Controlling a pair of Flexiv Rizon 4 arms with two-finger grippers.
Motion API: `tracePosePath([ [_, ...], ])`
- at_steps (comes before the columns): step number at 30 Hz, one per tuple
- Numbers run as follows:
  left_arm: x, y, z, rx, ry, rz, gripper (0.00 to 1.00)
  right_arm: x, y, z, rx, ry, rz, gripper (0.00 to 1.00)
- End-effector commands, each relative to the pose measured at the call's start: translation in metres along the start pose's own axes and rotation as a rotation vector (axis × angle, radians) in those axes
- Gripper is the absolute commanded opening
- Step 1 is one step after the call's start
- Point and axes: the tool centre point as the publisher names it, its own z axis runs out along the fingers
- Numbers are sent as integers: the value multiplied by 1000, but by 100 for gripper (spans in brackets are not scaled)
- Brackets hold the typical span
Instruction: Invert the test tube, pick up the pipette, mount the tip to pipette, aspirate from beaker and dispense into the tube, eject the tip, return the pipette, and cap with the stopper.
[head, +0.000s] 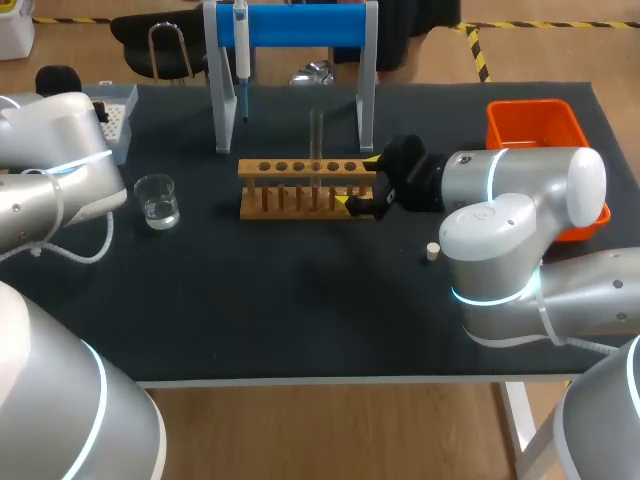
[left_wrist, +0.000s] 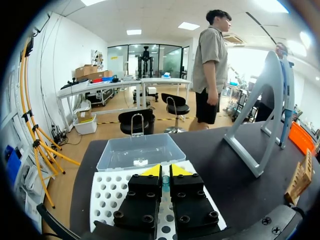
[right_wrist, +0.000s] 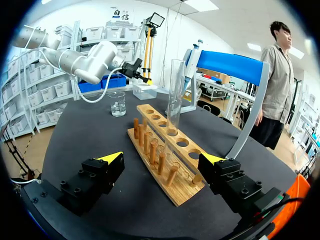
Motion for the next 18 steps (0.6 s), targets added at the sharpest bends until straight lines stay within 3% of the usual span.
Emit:
tracePosePath([
  [1, 2, -1, -2, 9, -1, 5, 0, 0, 0, 0, 3, -1, 0, 100],
  [18, 1, -24, -15, 37, -33, 36, 0, 0, 0, 0, 3, -1, 0, 100],
])
